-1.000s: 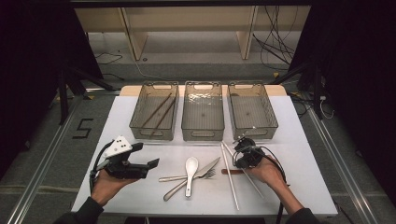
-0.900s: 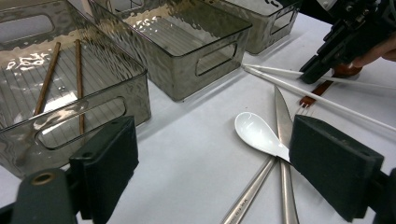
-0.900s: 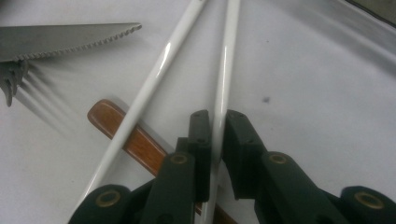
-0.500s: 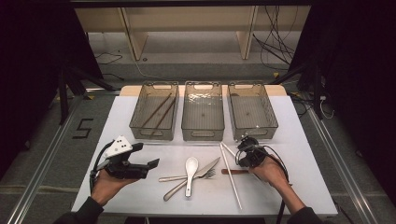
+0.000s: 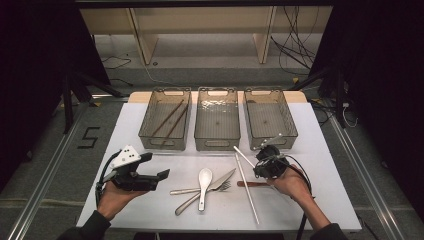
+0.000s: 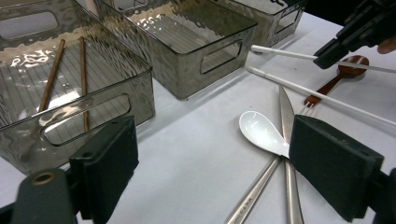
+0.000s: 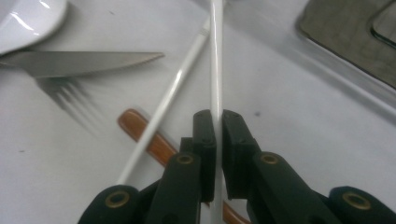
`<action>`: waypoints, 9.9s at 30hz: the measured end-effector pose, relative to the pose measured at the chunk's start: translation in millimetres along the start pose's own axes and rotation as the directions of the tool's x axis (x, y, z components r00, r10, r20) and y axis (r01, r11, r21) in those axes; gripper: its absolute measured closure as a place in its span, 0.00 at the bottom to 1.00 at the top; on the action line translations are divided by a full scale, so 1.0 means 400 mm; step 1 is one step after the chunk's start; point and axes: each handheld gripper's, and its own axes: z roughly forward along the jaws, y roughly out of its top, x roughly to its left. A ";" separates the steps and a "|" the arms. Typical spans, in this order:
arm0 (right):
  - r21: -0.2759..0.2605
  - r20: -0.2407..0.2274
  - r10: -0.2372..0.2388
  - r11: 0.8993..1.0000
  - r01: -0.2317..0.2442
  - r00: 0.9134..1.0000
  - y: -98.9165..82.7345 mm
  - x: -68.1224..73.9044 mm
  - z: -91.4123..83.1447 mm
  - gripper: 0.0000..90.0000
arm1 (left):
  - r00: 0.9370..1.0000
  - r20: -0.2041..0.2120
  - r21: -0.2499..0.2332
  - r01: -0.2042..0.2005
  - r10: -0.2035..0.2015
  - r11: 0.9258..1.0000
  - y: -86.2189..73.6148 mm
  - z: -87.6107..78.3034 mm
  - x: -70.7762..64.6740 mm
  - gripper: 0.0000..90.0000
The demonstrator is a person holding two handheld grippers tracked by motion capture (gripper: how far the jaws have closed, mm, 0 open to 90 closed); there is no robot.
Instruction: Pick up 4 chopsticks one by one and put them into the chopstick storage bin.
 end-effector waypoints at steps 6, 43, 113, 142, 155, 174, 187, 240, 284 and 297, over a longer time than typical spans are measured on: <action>-0.069 -0.024 -0.020 0.997 0.019 1.000 0.005 0.014 -0.023 0.95 | 1.000 0.010 -0.001 0.017 -0.017 1.000 0.003 0.006 -0.004 0.17; -0.402 -0.072 -0.229 0.897 0.182 0.971 0.072 0.198 -0.070 0.95 | 0.936 0.241 0.006 0.265 -0.258 0.964 0.113 0.187 -0.073 0.19; -0.557 -0.078 -0.274 0.810 0.186 0.959 0.081 0.266 -0.062 0.94 | 0.754 0.473 0.024 0.507 -0.456 0.862 0.108 0.189 -0.063 0.93; -0.272 -0.110 -0.056 0.962 0.024 0.992 -0.010 0.118 -0.087 0.40 | 0.862 0.255 -0.140 0.482 -0.438 0.865 0.208 0.036 0.169 0.93; -0.275 -0.120 -0.050 0.961 0.015 0.992 -0.030 0.114 -0.093 0.36 | 0.865 0.168 -0.152 0.497 -0.473 0.854 0.271 0.029 0.280 0.93; -0.283 -0.129 -0.055 0.959 0.016 0.990 -0.033 0.115 -0.094 0.35 | 0.876 0.016 -0.086 0.481 -0.482 0.872 0.321 0.093 0.361 0.93; -0.287 -0.134 -0.061 0.958 0.020 0.989 -0.033 0.114 -0.094 0.34 | 0.874 -0.054 0.021 0.485 -0.483 0.874 0.300 0.179 0.375 0.93; -0.279 -0.137 -0.071 0.960 0.030 0.988 -0.032 0.118 -0.090 0.34 | 0.874 -0.094 0.080 0.484 -0.476 0.872 0.292 0.240 0.355 0.51; 0.005 -0.058 -0.009 1.000 0.009 0.998 -0.056 0.104 -0.003 0.51 | 0.973 0.122 -0.016 0.199 -0.195 0.980 0.100 0.093 0.040 0.19; 0.072 -0.074 0.004 0.997 0.001 0.997 -0.060 0.100 0.025 0.60 | 0.976 0.105 -0.014 0.192 -0.190 0.981 0.069 0.076 0.032 0.18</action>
